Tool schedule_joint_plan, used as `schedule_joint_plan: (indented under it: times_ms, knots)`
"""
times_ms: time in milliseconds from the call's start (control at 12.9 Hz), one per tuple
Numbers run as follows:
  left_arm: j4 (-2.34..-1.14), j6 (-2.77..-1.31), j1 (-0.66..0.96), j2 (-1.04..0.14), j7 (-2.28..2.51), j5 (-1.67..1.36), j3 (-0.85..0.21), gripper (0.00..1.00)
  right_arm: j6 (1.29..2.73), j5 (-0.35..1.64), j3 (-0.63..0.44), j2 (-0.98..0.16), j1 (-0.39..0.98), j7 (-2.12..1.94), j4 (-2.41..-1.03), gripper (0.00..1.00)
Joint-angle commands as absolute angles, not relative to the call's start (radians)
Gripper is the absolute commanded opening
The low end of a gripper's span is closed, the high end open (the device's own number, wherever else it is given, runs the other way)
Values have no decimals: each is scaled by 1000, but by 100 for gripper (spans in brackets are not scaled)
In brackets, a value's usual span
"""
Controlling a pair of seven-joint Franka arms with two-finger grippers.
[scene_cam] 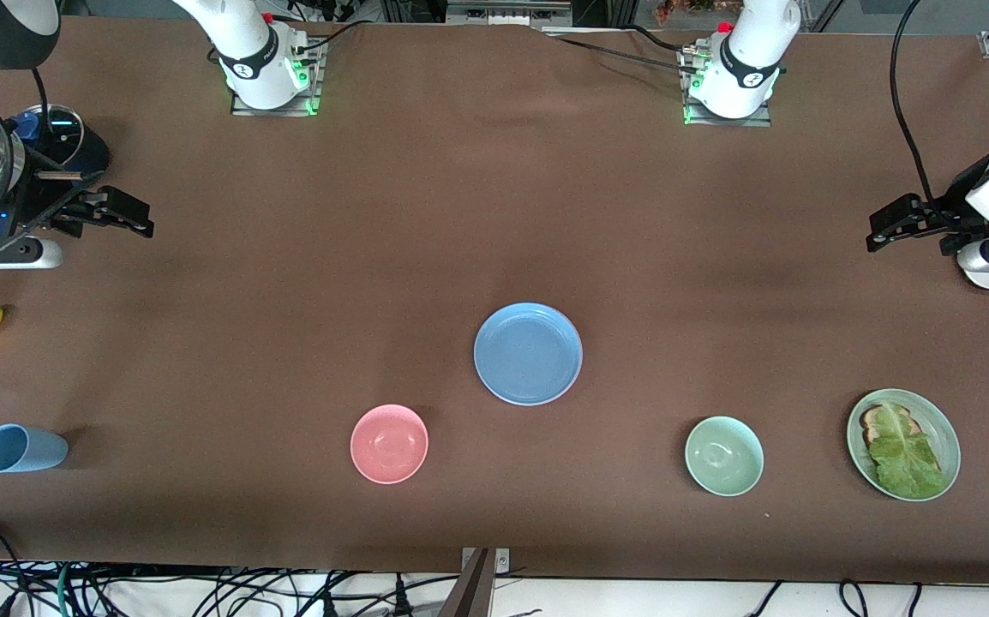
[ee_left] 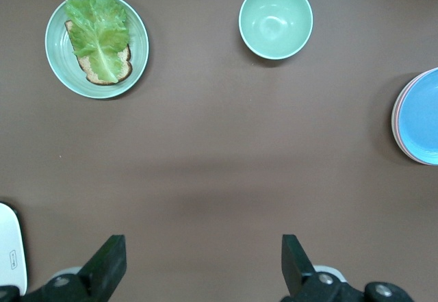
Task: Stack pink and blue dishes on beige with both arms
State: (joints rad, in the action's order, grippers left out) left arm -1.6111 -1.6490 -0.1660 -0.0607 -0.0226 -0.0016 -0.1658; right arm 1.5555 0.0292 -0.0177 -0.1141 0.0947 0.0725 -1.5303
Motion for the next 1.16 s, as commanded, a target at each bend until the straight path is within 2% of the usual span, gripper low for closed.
schedule_joint_plan:
  times_ms: [0, 387, 1085]
  knots:
    - [-1591, -1647, -164, -71, -14, -15, -167, 100, 1529, 14, 2, -109, 77, 58, -1505, 100]
    - [-1591, -1646, -164, -71, -14, -15, -167, 100, 1485, 20, -2, -107, 77, 57, -1454, 100]
    - [-1591, -1647, -164, -71, -14, -15, -167, 100, 1494, 0, 0, -135, 74, 60, -1450, 100]
